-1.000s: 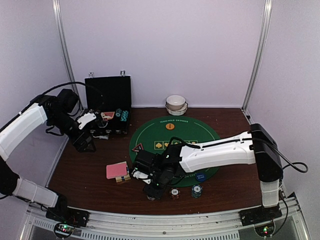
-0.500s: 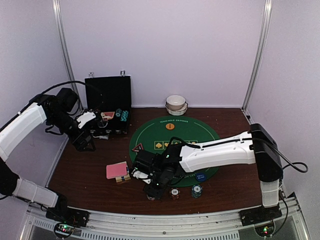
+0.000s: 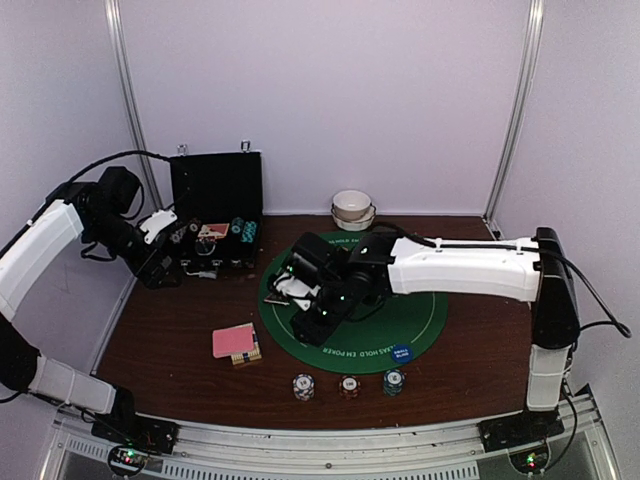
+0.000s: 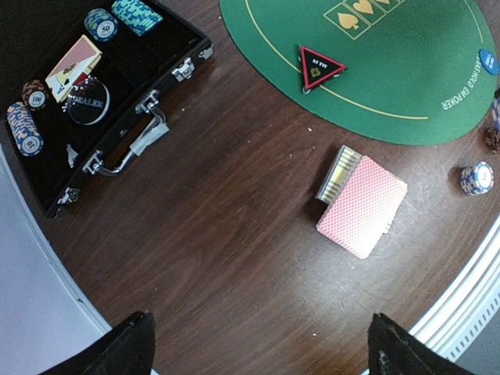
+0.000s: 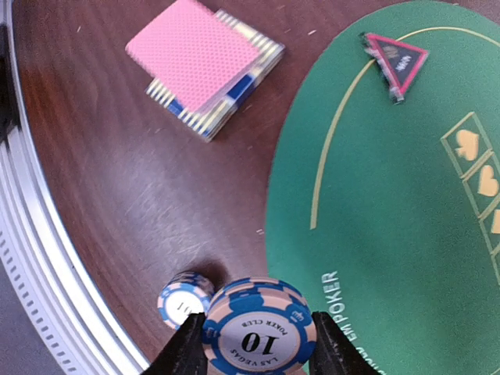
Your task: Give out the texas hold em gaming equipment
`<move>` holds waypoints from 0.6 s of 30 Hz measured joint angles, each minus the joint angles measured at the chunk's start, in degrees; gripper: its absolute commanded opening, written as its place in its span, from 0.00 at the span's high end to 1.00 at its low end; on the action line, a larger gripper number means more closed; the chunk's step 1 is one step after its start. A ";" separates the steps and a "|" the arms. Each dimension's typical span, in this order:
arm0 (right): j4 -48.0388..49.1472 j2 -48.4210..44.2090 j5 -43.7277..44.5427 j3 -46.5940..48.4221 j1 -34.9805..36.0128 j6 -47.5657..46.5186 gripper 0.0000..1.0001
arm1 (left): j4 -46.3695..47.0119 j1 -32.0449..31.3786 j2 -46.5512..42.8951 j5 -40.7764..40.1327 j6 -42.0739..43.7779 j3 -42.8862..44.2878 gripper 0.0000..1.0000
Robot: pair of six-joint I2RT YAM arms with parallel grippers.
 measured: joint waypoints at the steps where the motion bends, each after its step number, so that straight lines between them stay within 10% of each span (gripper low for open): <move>1: -0.37 -0.35 0.46 0.90 -1.40 0.00 1.00 | -0.02 0.28 -0.02 0.02 0.00 0.09 0.02; 18: -0.39 14.58 8.24 20.63 -28.41 0.70 1.00 | 0.00 2.14 -0.02 -0.02 -0.13 0.57 0.02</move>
